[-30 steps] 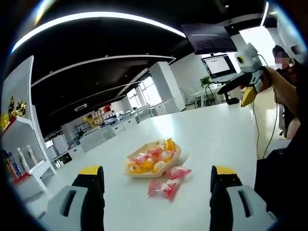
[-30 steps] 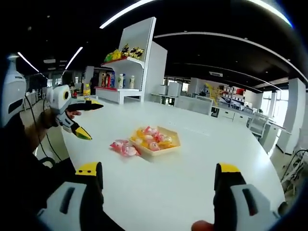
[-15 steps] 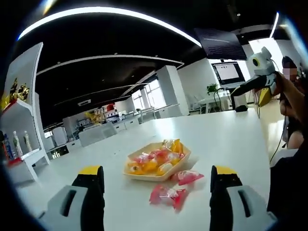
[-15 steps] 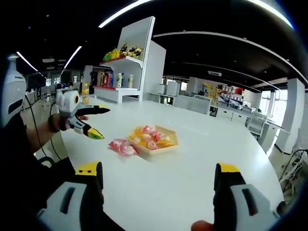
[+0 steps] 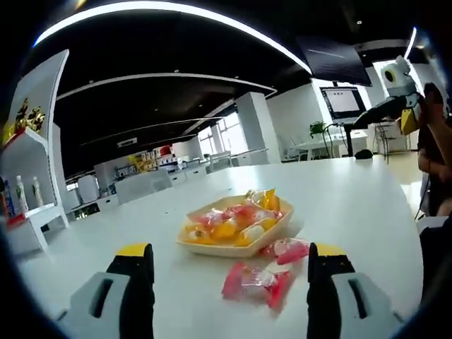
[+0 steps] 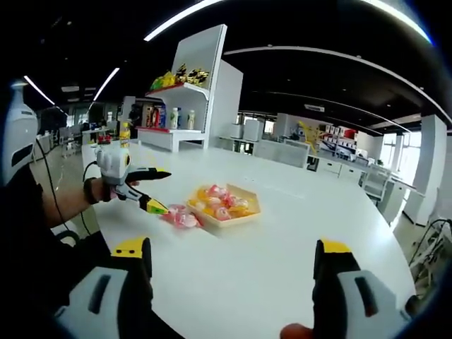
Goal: Pick up the marshmallows scattered on the table and place them into the bowl on the table
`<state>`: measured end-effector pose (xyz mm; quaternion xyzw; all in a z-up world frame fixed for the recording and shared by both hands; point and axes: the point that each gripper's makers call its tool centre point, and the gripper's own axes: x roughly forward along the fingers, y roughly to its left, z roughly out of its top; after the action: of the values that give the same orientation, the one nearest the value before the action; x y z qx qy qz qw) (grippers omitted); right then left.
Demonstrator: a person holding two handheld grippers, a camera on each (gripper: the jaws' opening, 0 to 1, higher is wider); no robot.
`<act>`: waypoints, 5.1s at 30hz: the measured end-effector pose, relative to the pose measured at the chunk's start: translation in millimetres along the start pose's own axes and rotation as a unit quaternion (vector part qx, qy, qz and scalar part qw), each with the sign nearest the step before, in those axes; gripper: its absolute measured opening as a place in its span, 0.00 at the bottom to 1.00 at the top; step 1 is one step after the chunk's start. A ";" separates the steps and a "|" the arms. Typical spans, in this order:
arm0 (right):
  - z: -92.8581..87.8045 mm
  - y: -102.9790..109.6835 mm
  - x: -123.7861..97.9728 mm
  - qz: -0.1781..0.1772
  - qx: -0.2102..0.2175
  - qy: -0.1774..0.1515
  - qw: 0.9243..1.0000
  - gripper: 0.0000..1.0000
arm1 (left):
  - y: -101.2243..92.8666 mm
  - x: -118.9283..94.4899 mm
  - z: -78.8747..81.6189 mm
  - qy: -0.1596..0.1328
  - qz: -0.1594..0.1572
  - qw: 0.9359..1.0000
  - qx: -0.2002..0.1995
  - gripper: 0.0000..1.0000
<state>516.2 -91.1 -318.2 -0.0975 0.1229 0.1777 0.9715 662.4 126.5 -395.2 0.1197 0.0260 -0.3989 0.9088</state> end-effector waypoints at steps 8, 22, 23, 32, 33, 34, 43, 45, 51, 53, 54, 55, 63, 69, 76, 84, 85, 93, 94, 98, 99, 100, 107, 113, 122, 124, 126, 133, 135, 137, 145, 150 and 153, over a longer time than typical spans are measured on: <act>-2.1 0.3 -0.2 -0.001 0.000 0.003 1.000 0.92 | -18.4 6.2 -20.9 0.023 -0.052 0.998 0.000 0.76; -5.0 -0.6 1.1 0.000 0.002 0.008 1.000 0.92 | -23.5 18.3 -31.8 0.031 -0.073 0.997 -0.006 0.51; -5.3 -1.0 1.1 -0.001 0.002 0.008 1.000 0.91 | -24.5 18.9 -31.8 0.031 -0.075 0.997 -0.008 0.49; -6.7 -0.4 1.5 0.000 0.002 0.009 1.000 0.91 | -26.2 21.2 -36.6 0.039 -0.073 0.997 -0.009 0.43; -7.0 -0.4 1.5 0.000 0.002 0.010 1.000 0.91 | -26.0 21.2 -36.8 0.040 -0.072 0.997 -0.011 0.42; -6.8 -0.3 1.5 0.000 0.002 0.010 1.000 0.91 | -25.9 21.1 -37.0 0.040 -0.072 0.997 -0.012 0.42; -2.8 0.3 2.6 0.000 -0.001 0.008 1.000 0.91 | -25.6 18.8 -37.0 0.041 -0.071 0.997 -0.012 0.38; -3.5 1.3 3.2 0.001 -0.003 0.009 1.000 0.91 | -25.0 18.2 -37.0 0.041 -0.069 0.997 -0.010 0.37; -4.8 1.8 2.4 0.001 -0.003 0.011 1.000 0.91 | -25.1 15.6 -38.1 0.046 -0.068 0.996 -0.018 0.32; -4.9 0.7 1.9 -0.001 -0.003 0.010 1.000 0.91 | -22.7 14.7 -38.3 0.047 -0.060 0.997 -0.019 0.31; -5.0 0.5 1.7 -0.002 -0.002 0.010 1.000 0.91 | -21.3 14.0 -38.1 0.046 -0.057 0.997 -0.015 0.30; -5.1 0.4 1.6 -0.001 -0.002 0.010 1.000 0.91 | -21.8 13.3 -38.1 0.046 -0.058 0.997 -0.018 0.29; -5.6 2.0 2.0 0.001 -0.003 0.011 1.000 0.91 | -19.7 11.9 -39.3 0.050 -0.055 0.997 -0.026 0.28; -5.0 -0.7 0.6 -0.004 -0.003 0.011 1.000 0.91 | -17.0 6.9 -35.8 0.044 -0.057 0.997 -0.041 0.28; -4.4 -1.4 0.8 -0.005 -0.004 0.011 1.000 0.91 | -15.6 -6.6 -32.2 0.041 -0.050 0.997 -0.034 0.28; -2.6 1.9 1.6 -0.003 -0.007 0.011 1.000 0.91 | -18.9 -25.1 -23.9 0.045 -0.047 0.998 0.001 0.28; -3.5 1.9 1.2 -0.004 -0.007 0.012 1.000 0.91 | -19.5 -27.4 -21.7 0.045 -0.048 0.998 0.003 0.28; -4.4 1.9 -2.6 -0.004 -0.007 0.010 1.000 0.91 | -24.3 -44.5 -11.8 0.051 -0.050 0.997 0.018 0.28; -3.6 2.2 -3.2 -0.003 -0.007 0.009 1.000 0.91 | -24.9 -46.4 -10.7 0.050 -0.051 0.997 0.019 0.28; -3.4 0.9 -4.8 -0.005 -0.008 0.008 1.000 0.91 | -26.1 -51.1 -7.5 0.052 -0.052 0.997 0.021 0.28; -3.5 0.4 -5.2 -0.006 -0.008 0.008 1.000 0.91 | -26.6 -52.8 -6.3 0.053 -0.054 0.997 0.021 0.28; -3.6 0.3 -5.4 -0.006 -0.008 0.008 1.000 0.91 | -27.1 -54.5 -5.0 0.053 -0.055 0.997 0.022 0.28; -3.4 -0.4 -6.4 -0.008 -0.011 0.011 1.000 0.91 | -26.9 -60.9 4.4 0.053 -0.057 0.997 0.022 0.28; -1.4 -0.1 -5.2 -0.007 -0.010 0.008 1.000 0.91 | -26.8 -62.4 1.7 0.062 -0.061 0.996 0.022 0.29; -2.4 1.1 -4.3 -0.005 -0.011 0.009 1.000 0.91 | -24.3 -65.3 7.3 0.060 -0.062 0.996 0.023 0.29; -2.2 1.0 -4.7 -0.006 -0.011 0.009 1.000 0.91 | -24.4 -65.4 7.8 0.060 -0.062 0.996 0.023 0.29; -1.8 0.9 -5.4 -0.007 -0.011 0.009 1.000 0.91 | -25.2 -65.6 8.6 0.059 -0.063 0.996 0.024 0.29; -2.5 -0.5 -6.7 -0.008 -0.011 0.010 1.000 0.91 | -24.4 -65.0 10.4 0.060 -0.062 0.996 0.031 0.29; -2.7 -0.1 -6.5 -0.008 -0.011 0.010 1.000 0.91 | -24.2 -64.6 12.7 0.058 -0.063 0.996 0.031 0.29; -2.8 0.6 -6.2 -0.007 -0.011 0.010 1.000 0.91 | -23.5 -64.0 14.7 0.056 -0.062 0.996 0.032 0.29; -2.5 0.7 -5.6 -0.007 -0.012 0.011 1.000 0.91 | -20.1 -61.6 15.6 0.060 -0.060 0.996 0.042 0.28; -3.2 0.4 -5.2 -0.007 -0.012 0.012 1.000 0.91 | -18.1 -58.9 19.9 0.056 -0.061 0.996 0.043 0.28; -2.6 1.5 -5.4 -0.006 -0.012 0.011 1.000 0.91 | -17.4 -56.3 22.8 0.054 -0.064 0.996 0.045 0.28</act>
<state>510.2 -92.0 -319.4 -0.1120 0.1309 0.1722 0.9699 610.2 150.1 -368.5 0.1796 0.0646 -0.4498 0.8725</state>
